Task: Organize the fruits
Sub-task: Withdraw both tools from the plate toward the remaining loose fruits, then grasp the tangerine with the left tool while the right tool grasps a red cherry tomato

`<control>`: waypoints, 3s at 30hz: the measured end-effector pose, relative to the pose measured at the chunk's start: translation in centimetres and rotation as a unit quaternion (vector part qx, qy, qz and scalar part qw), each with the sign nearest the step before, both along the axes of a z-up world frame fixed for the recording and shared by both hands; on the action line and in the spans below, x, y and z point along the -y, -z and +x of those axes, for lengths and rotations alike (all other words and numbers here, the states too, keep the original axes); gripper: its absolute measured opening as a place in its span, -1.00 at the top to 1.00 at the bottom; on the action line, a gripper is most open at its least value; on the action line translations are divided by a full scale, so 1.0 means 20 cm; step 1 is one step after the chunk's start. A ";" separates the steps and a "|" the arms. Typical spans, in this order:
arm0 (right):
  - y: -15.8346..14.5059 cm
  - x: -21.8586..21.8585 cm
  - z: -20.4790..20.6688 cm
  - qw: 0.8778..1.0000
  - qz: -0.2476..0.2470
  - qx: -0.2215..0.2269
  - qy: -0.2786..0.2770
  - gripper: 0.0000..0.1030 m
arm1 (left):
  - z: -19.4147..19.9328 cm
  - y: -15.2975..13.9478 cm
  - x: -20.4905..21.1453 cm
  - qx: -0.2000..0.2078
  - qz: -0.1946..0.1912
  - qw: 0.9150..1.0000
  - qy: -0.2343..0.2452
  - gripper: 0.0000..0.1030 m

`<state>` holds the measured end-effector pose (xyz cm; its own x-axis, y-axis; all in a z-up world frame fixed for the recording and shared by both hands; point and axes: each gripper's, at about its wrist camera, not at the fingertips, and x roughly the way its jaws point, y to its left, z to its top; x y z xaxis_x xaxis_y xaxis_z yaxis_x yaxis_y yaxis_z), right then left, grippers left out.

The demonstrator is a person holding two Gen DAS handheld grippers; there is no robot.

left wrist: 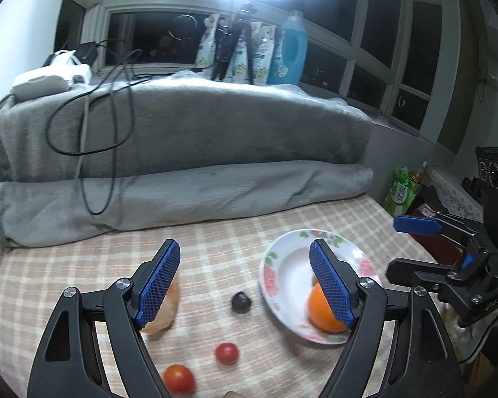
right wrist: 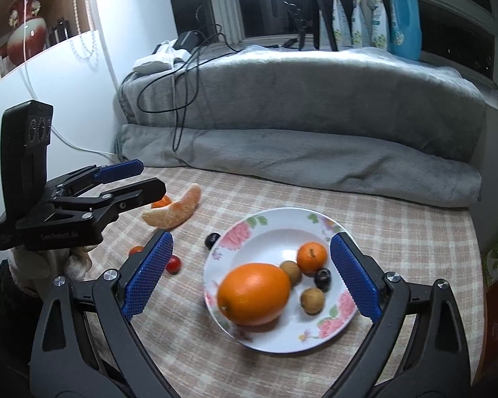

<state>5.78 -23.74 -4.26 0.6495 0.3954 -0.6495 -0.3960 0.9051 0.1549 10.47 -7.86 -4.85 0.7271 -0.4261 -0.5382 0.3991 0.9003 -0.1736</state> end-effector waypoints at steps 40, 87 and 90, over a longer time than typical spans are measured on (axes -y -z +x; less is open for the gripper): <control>0.29 -0.63 0.01 0.984 0.001 -0.077 -0.160 -0.42 | 0.24 0.33 -0.55 -0.115 -0.023 0.992 -0.046 0.21; 0.59 -0.93 0.11 0.972 -0.036 -0.128 -0.194 0.30 | 0.38 0.50 -0.62 -0.216 -0.127 0.968 -0.034 0.37; 0.59 -0.94 0.11 0.972 -0.040 -0.125 -0.194 0.31 | 0.38 0.50 -0.62 -0.213 -0.126 0.968 -0.035 0.38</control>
